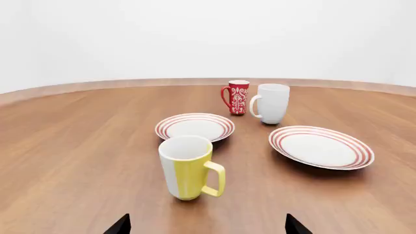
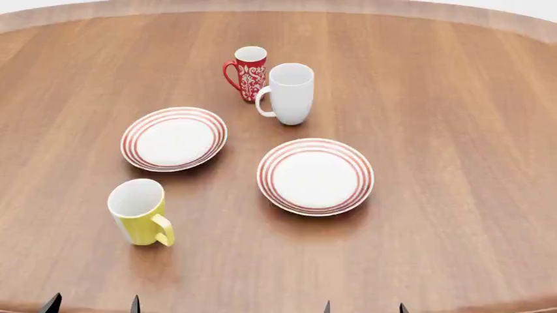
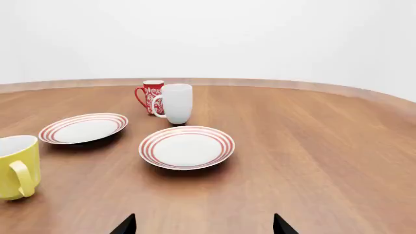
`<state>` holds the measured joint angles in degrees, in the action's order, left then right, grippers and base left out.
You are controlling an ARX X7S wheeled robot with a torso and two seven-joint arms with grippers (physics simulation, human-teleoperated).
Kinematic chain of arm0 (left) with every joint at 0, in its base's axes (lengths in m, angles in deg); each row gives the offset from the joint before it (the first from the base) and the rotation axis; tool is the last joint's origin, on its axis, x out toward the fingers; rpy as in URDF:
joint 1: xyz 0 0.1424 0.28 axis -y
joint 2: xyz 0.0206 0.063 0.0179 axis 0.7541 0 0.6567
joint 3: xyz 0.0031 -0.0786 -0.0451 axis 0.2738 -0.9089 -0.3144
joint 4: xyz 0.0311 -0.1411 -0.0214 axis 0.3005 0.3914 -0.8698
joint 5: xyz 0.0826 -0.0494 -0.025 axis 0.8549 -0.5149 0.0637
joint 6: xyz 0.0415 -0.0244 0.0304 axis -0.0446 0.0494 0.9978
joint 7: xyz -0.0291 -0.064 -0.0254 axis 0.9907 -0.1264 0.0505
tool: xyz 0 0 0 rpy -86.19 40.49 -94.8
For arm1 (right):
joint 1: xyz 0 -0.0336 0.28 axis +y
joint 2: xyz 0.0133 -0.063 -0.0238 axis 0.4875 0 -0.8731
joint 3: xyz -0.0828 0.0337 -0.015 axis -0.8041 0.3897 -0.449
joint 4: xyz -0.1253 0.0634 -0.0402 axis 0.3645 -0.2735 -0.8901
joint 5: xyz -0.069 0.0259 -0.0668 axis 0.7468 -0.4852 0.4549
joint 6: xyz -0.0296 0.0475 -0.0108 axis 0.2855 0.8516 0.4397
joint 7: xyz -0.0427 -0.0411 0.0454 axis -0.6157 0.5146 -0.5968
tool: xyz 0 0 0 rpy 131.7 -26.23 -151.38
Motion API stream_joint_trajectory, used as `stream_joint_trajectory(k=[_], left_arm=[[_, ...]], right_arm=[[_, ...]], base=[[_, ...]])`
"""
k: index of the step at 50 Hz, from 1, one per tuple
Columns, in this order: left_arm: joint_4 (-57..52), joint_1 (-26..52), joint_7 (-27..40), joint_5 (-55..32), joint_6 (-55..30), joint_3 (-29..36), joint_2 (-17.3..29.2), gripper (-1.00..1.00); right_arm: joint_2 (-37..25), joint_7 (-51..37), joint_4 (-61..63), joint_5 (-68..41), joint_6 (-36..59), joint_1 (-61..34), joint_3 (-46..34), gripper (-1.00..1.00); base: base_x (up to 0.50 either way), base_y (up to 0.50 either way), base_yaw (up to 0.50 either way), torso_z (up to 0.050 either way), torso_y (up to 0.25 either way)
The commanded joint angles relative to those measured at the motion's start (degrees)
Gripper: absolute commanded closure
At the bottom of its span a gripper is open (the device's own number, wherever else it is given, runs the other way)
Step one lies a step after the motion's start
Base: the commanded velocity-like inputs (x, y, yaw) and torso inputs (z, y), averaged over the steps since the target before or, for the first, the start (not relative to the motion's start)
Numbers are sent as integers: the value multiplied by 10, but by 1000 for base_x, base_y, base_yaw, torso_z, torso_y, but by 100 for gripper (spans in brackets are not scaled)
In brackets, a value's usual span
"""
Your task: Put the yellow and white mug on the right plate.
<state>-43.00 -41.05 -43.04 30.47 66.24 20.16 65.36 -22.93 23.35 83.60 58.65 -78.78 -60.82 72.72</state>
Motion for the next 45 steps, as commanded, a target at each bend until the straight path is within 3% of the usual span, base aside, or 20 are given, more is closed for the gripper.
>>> stream_joint_trajectory(k=[1, 21, 23, 37, 40, 45], left_arm=[[2, 1, 10, -9, -3, 10, 9, -100], [-1, 3, 42, -36, -7, 42, 35, -100], [-4, 1, 11, -11, -10, 11, 9, -100], [-5, 0, 38, -29, 8, 35, 30, -100], [-14, -13, 61, -10, 110, 35, 30, -100], [-47, -36, 148, 73, 365, 16, 34, -100]], right_arm=[[-9, -11, -2, -9, 0, -1, -11, -100], [-35, -42, 2, -39, 4, -2, -43, -100], [-10, -12, 0, -13, 4, -1, -13, -100], [-30, -27, -1, -42, -2, 0, -38, -100], [-32, -28, 12, -46, -55, 9, -39, -100], [-18, -25, 43, -71, -306, 31, -18, -100]], base=[[0, 0, 0, 0, 0], [0, 0, 0, 0, 0], [0, 0, 0, 0, 0], [0, 0, 0, 0, 0], [0, 0, 0, 0, 0], [0, 0, 0, 0, 0]])
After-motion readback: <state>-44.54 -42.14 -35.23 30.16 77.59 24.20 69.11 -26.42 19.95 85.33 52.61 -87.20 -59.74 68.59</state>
